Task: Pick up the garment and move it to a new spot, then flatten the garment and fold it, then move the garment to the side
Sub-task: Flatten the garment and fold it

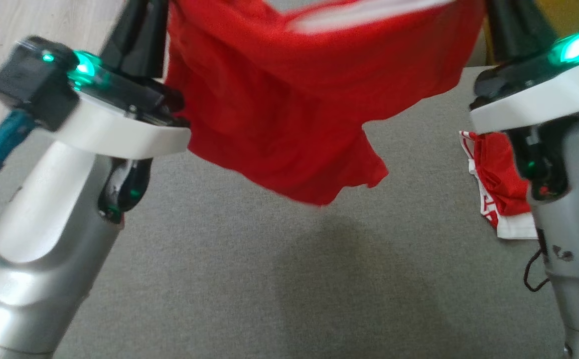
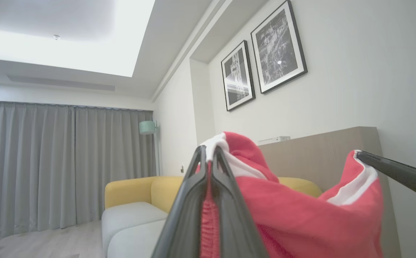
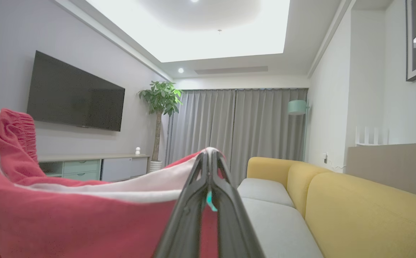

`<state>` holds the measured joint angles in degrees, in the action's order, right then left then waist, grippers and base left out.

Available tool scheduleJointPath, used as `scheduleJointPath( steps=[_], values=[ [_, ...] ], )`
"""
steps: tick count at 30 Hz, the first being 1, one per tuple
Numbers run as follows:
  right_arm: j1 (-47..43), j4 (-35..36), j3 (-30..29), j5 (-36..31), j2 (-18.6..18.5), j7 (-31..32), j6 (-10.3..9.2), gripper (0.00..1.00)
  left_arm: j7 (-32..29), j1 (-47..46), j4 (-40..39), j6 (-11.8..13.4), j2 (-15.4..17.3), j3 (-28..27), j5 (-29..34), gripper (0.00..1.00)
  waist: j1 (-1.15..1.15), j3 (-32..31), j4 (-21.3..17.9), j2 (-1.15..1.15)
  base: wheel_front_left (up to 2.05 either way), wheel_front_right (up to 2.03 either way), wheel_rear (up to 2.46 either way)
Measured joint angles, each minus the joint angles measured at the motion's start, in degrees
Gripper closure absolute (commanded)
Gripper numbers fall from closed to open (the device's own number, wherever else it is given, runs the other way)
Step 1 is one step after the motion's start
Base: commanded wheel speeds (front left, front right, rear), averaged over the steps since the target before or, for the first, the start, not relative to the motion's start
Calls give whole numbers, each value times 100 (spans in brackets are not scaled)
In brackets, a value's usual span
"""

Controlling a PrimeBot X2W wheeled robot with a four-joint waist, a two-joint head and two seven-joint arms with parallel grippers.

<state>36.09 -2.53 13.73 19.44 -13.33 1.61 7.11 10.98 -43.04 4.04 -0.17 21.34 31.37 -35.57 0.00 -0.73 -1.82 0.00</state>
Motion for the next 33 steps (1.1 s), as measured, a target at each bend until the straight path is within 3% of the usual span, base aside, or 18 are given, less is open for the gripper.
scheduleJointPath(
  steps=[10, 15, 20, 26, 33],
  values=[
    [-581, 749, -731, -450, 320, 886, 0, 100, -493, 606, -857, 376, 338, -158, -277, 100, 0, 130, 66, 0, 0, 0, 0],
    [-665, 849, -876, -478, 511, 1269, 0, 100, -594, 707, -865, 366, 511, -137, -270, 100, 0, 447, 76, 0, 0, 0, 0],
    [-259, 750, -854, -427, 506, 1570, 0, 100, -742, 484, -522, 98, 549, -136, -379, 100, 1, 922, 73, 0, 0, 0, 0],
    [1753, -697, -312, -375, 146, 1326, 0, 100, -910, -1280, 872, -448, 508, -155, -361, 100, 3, 1708, 25, 0, 0, 0, 0],
    [4309, -3128, 243, -488, 141, -107, 0, 100, -432, -3632, 2841, -705, 240, -146, -233, 100, 4, 2550, -83, 0, 0, 0, 0]
  ],
)
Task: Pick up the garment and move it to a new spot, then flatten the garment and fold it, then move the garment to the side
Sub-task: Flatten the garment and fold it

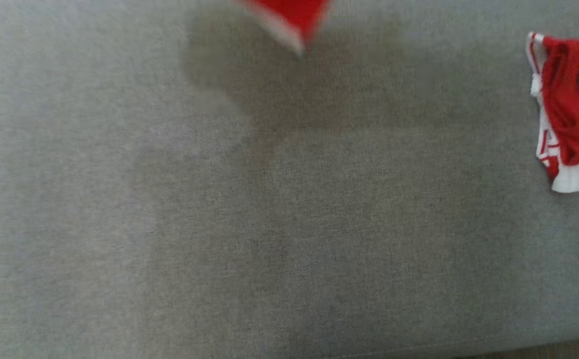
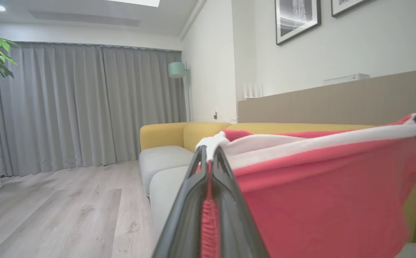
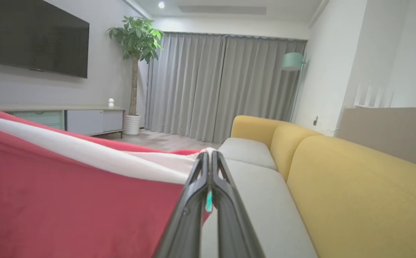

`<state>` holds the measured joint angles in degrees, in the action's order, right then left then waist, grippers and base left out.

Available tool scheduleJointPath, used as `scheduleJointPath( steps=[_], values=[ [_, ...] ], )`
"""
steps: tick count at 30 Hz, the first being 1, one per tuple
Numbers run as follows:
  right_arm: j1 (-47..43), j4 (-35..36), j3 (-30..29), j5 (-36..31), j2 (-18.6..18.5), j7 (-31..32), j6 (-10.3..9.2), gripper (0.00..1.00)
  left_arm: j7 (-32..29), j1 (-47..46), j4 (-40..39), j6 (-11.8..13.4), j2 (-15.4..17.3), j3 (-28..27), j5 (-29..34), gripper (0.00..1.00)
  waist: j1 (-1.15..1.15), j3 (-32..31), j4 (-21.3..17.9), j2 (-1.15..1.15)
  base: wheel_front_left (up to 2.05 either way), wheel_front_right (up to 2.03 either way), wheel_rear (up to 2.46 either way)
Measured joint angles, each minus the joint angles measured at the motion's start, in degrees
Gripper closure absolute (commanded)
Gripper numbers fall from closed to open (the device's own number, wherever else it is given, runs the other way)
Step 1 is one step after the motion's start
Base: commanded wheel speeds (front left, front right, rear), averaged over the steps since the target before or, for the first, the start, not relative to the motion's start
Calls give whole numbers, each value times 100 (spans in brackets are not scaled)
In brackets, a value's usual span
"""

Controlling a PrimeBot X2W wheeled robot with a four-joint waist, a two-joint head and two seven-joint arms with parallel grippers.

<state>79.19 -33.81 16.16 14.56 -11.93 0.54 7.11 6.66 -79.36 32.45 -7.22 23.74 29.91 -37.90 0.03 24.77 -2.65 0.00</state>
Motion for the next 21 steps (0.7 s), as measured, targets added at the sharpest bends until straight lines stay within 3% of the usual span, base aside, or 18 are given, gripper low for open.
scheduleJointPath(
  steps=[5, 10, 17, 21],
  values=[
    [710, -1182, 38, -256, 116, -1092, 0, 100, 549, -750, 858, -41, -322, 163, -23, 100, -1, 339, -48, 0, 0, 0, 0],
    [715, -1853, 104, -289, 225, -1376, 0, 100, 726, -695, 1031, -37, -446, 548, -261, 100, -2, 472, -7, 0, 0, 0, 0],
    [-107, -2418, 805, -33, 178, -1477, 0, 100, 805, 442, 780, -36, -457, 1272, -645, 100, -3, 404, 131, 0, 0, 0, 0],
    [-989, -2469, 1492, 419, -108, -1474, 0, 100, 805, 1434, 297, -36, -361, 1570, -765, 100, -3, 196, 187, 0, 0, 0, 0]
  ],
)
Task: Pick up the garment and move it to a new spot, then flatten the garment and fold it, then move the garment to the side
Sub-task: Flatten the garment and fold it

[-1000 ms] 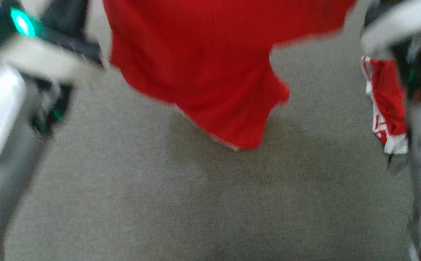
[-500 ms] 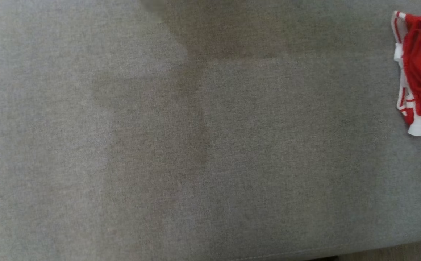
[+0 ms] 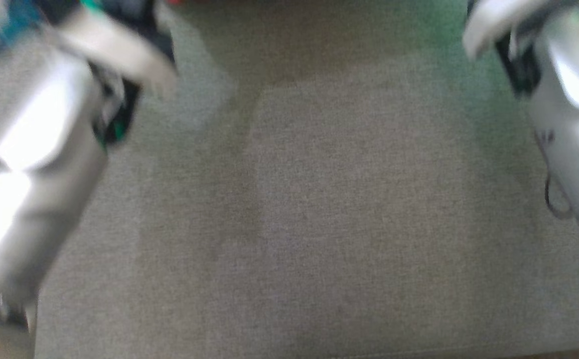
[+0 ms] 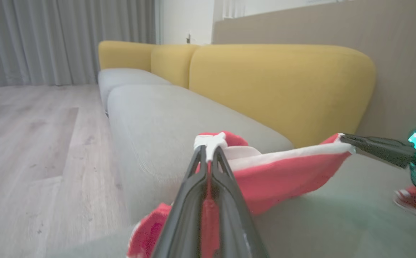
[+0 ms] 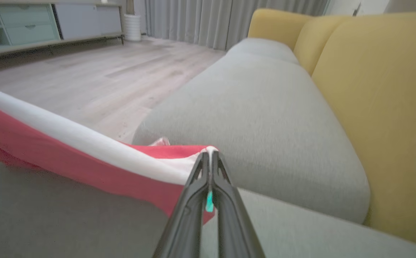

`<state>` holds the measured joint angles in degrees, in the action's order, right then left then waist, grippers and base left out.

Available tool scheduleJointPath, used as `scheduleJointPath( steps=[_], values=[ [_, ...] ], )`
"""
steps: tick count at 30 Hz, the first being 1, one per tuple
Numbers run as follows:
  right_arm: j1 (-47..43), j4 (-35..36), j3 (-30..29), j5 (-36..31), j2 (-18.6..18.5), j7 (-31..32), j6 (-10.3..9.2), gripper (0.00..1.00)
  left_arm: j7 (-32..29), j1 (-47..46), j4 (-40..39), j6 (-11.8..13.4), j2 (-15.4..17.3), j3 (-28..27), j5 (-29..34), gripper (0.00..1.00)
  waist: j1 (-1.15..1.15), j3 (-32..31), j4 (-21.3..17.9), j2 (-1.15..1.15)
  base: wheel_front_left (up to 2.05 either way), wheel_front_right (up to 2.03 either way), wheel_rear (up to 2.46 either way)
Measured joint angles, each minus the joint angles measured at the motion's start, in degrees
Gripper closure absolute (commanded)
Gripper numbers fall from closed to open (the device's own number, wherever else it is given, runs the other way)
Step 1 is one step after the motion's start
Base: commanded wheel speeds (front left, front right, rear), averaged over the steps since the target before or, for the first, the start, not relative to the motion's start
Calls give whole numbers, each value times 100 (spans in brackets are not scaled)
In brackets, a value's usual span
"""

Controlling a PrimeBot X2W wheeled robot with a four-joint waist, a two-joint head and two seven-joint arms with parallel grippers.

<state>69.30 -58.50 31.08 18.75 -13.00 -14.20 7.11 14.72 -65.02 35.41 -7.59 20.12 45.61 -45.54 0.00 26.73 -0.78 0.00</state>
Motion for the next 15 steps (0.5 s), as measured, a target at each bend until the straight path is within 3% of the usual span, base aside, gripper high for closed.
scheduleJointPath(
  steps=[6, 10, 15],
  values=[
    [-955, 520, 1115, 1150, -527, 392, 0, 100, -1, 1338, -494, -1, 363, 342, -103, 100, -1, -414, 42, 0, 0, 0, 0],
    [-1432, 1152, 1942, 1815, -1158, 778, 0, 100, -2, 1859, -645, -1, 487, 721, 4, 100, -1, -703, 65, 0, 0, 0, 0],
    [-1804, 1719, 2501, 2605, -1778, 1091, 0, 100, -2, 2291, -827, -1, 531, 1056, 238, 100, -2, -1062, 76, 0, 0, 0, 0]
  ],
)
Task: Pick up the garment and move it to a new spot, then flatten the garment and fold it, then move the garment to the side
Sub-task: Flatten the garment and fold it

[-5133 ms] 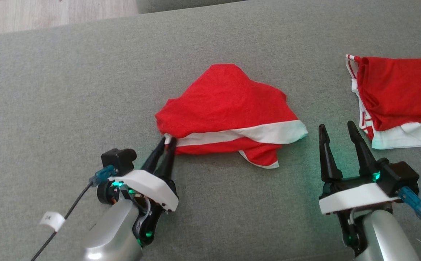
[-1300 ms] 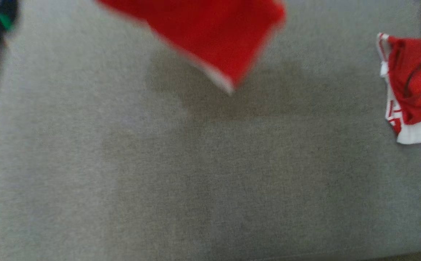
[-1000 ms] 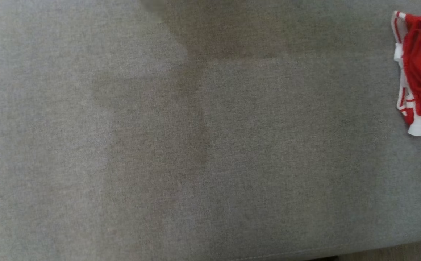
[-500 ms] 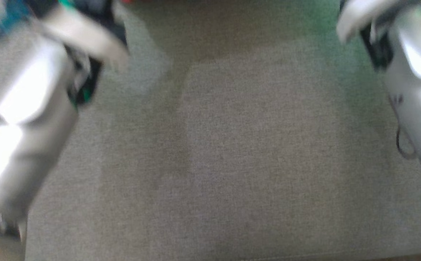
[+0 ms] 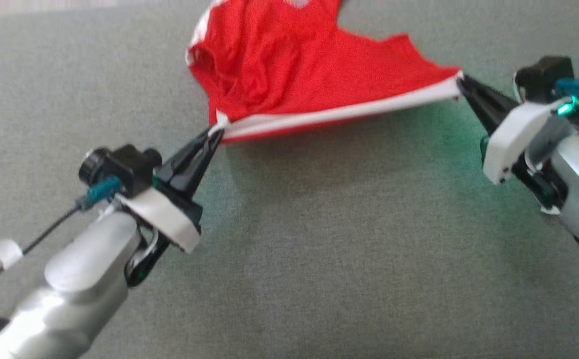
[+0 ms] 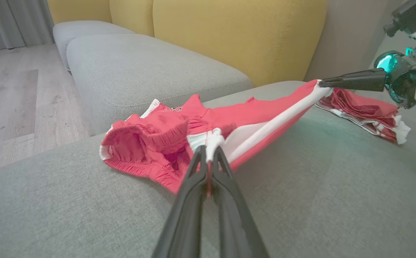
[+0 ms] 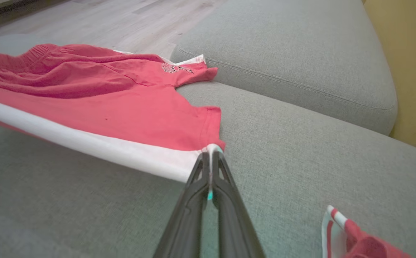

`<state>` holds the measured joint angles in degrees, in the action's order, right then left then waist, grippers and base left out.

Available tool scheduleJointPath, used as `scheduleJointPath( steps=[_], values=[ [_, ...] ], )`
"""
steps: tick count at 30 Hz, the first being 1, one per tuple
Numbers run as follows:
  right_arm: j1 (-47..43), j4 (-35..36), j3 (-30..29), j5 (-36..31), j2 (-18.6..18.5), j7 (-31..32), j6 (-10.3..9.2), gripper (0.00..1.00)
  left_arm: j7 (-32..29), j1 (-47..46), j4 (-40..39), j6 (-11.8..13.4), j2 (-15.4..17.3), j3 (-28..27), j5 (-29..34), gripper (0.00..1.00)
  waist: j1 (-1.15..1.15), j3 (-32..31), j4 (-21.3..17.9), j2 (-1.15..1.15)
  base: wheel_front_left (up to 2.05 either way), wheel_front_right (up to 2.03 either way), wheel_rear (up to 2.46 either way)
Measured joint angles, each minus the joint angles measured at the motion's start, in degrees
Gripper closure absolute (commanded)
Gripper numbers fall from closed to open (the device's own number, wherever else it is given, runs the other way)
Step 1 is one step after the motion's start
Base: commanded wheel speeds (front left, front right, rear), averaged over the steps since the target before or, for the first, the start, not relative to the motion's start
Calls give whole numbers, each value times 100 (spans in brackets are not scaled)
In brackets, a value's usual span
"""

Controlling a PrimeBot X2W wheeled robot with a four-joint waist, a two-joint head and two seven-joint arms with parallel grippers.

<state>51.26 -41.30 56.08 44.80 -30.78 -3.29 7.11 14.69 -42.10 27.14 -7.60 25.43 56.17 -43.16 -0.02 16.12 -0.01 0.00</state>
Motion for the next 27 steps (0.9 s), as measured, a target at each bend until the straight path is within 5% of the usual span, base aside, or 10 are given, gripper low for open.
scheduleJointPath(
  steps=[11, 27],
  values=[
    [-750, 1018, 735, 1046, -753, 268, 0, 100, 0, 1383, -424, 0, 120, -250, 89, 100, 0, -878, -114, 0, 0, 0, 0],
    [-1993, 2397, 1198, 1683, -1957, 687, 1, 100, -1, 3566, -1438, 12, -26, -912, 531, 100, 1, -1769, -342, 0, 0, 0, 0]
  ],
)
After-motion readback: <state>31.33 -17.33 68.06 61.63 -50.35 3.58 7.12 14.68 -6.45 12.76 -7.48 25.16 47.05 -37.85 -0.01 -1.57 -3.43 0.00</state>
